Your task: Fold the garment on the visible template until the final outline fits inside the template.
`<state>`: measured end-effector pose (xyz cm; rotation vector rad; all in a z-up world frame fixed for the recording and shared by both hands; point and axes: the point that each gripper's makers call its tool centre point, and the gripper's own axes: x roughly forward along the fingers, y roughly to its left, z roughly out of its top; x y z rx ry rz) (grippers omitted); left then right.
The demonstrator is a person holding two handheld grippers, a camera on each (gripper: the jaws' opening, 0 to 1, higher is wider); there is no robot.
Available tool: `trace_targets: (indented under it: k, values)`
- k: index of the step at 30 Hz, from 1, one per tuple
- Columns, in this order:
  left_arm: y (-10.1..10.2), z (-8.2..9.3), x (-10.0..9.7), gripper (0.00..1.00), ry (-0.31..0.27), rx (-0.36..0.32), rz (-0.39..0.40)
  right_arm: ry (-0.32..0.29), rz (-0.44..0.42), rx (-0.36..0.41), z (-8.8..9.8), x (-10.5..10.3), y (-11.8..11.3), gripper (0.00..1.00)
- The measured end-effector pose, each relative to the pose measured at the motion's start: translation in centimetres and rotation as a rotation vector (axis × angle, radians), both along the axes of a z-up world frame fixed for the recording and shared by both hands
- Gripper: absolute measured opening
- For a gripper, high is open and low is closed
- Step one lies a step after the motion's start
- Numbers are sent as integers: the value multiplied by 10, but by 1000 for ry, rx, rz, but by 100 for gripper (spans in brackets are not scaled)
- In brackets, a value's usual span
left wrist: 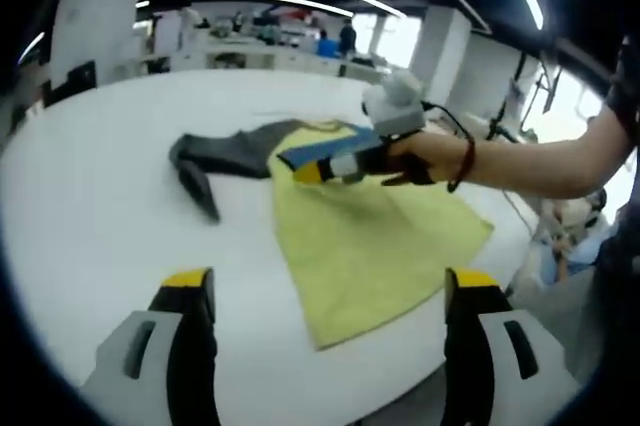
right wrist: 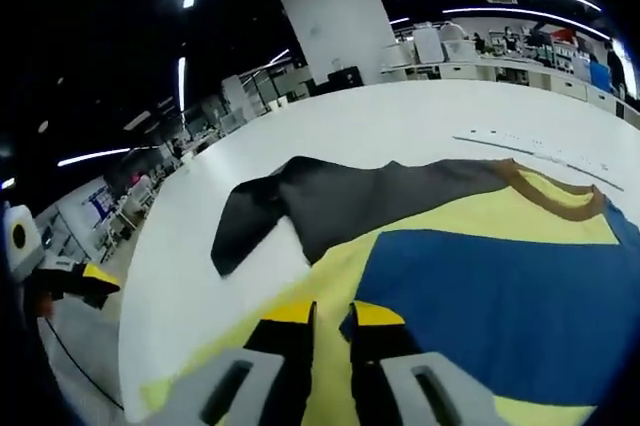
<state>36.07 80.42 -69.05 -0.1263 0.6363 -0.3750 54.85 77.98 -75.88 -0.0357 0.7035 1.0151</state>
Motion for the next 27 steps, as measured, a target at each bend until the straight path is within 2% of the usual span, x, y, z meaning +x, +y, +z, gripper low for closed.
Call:
trace_targets:
  k: [2, 6, 10, 14, 18, 20, 27]
  values:
    - [1, 0, 0, 91, 0, 2, 2, -13, -2, 18, 3, 6, 1, 12]
    - [2, 0, -1, 91, 2, 3, 5, -12, -10, 51, 4, 16, 7, 24]
    - [3, 0, -1, 90, 4, 3, 11, 58, -10, 73, -4, 11, 13, 24]
    - [5, 0, -2, 90, 4, 2, 19, 37, -1, 77, -3, 15, 15, 24]
    - [5, -1, -2, 90, 9, 5, 18, 32, 5, 82, 3, 9, 15, 25]
    - [6, 0, -1, 91, 3, 7, 23, 23, -3, 85, 4, 15, 14, 26]
    - [14, 2, 1, 93, -8, 20, 41, -36, -20, 71, 27, 20, 2, 35]
